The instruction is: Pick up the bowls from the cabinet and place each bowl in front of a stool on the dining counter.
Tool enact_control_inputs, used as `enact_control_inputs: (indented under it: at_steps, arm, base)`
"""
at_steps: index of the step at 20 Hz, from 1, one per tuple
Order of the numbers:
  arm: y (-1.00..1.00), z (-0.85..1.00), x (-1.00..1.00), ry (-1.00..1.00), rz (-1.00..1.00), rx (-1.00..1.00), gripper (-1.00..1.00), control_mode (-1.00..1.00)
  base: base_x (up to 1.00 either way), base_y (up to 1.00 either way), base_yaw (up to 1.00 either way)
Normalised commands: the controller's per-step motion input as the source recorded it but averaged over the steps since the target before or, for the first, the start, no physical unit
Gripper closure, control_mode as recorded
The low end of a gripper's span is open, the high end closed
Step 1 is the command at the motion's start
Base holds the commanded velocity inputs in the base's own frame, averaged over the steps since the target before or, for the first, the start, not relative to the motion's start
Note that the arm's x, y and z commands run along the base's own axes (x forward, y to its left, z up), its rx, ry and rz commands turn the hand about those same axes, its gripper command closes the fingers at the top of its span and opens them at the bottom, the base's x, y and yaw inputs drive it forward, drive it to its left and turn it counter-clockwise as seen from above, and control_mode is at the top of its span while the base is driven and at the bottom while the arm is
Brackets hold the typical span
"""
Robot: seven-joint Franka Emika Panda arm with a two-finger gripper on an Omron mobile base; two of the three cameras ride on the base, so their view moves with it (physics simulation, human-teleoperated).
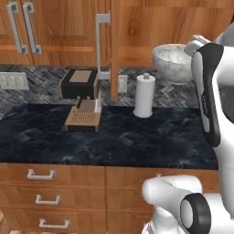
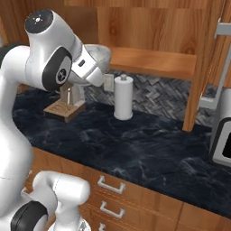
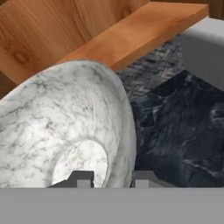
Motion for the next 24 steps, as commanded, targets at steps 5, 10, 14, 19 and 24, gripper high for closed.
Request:
enact_control_inputs:
  at_steps: [5,10,14,19,24]
  arm:
    - [0.0,0.0,0.0,0.0,0.0,0.0,1.0,1.0]
    - [0.0,0.0,0.0,0.0,0.0,0.0,1.0,1.0]
    - [0.0,0.0,0.0,0.0,0.0,0.0,1.0,1.0]
    - [0.0,0.0,0.0,0.0,0.0,0.0,1.0,1.0]
    - [0.0,0.0,0.0,0.0,0.0,0.0,1.0,1.0]
  base:
    - [-0.99,0.0,0.0]
    - [-0.95,0.04,0.0]
    - [-0.71,0.21,-0.06]
    - [-0.68,0.12,-0.26]
    - [-0.23,0.33,-0.45]
